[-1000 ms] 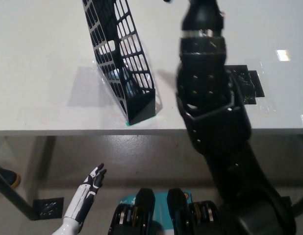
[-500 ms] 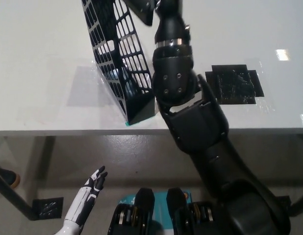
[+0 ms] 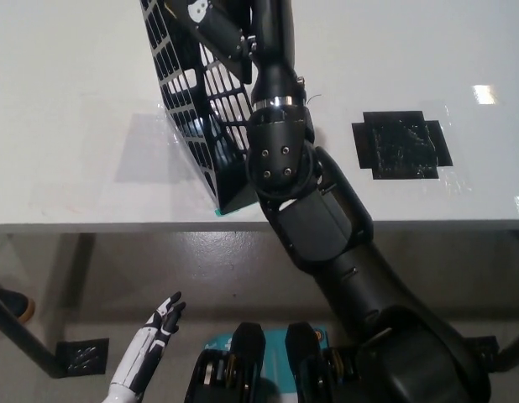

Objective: A notebook is kept standing on the table on the right hand side and a black shelf is kept on the left hand side and the robot uses its right hand to grab the notebook and places it in the shelf

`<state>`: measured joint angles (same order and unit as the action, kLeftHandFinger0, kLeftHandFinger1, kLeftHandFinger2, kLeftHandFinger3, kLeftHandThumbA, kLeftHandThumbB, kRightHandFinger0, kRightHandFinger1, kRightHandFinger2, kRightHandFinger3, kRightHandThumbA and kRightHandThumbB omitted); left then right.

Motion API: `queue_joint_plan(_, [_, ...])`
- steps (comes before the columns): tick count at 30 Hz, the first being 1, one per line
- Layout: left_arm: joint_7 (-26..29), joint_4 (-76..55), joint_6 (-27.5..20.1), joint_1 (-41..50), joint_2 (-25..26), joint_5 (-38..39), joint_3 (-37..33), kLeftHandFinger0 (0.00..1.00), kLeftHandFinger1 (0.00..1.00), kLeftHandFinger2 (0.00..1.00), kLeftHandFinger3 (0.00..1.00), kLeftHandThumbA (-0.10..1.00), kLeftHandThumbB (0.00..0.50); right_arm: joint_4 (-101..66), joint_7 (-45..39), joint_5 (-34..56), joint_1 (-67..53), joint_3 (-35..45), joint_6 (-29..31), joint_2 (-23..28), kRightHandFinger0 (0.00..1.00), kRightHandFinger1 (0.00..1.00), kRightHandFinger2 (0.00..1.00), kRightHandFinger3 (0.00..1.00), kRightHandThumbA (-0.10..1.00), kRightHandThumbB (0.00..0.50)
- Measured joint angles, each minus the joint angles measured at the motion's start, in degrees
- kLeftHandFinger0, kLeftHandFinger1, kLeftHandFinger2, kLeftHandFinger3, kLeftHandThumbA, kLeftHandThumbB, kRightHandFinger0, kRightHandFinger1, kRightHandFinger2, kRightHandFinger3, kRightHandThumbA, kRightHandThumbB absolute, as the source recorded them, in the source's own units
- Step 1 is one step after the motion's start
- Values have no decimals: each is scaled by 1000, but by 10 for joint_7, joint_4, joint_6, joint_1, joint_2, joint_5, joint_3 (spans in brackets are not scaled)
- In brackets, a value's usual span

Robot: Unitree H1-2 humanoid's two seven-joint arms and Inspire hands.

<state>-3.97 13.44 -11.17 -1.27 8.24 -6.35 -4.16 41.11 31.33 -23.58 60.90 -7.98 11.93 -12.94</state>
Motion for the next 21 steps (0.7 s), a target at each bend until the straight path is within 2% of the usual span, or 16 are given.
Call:
queue_joint_plan(5, [-2,0,0,0,0,2,0,1000,1000,1000,1000,1000,97,32,7,0,2,0,11,-4,0,92,595,736,-100,94])
queue_joint_plan(9, [-2,0,0,1,0,3,0,1000,1000,1000,1000,1000,95,42,13,0,2,0,16,-5,0,98,602,746,-100,93])
queue_joint_plan(10, [-2,0,-1,1,0,3,0,1000,1000,1000,1000,1000,90,43,14,0,2,0,17,-5,0,79,590,707,-100,107])
queue_joint_plan(12, [-2,0,-2,2,0,3,0,1000,1000,1000,1000,1000,92,51,19,0,4,0,23,-5,0,75,587,699,-100,110])
queue_joint_plan(14, [-2,0,-3,2,0,3,0,1000,1000,1000,1000,1000,114,65,23,0,6,0,29,-5,0,80,595,691,-100,117])
queue_joint_plan(18, [-2,0,-3,3,0,3,0,1000,1000,1000,1000,1000,116,111,30,0,14,0,40,-5,0,86,619,714,-100,101])
queue_joint_plan(21, [-1,-1,-3,4,0,2,0,1000,1000,1000,1000,1000,130,144,34,1,17,0,49,-6,0,78,612,679,-100,98])
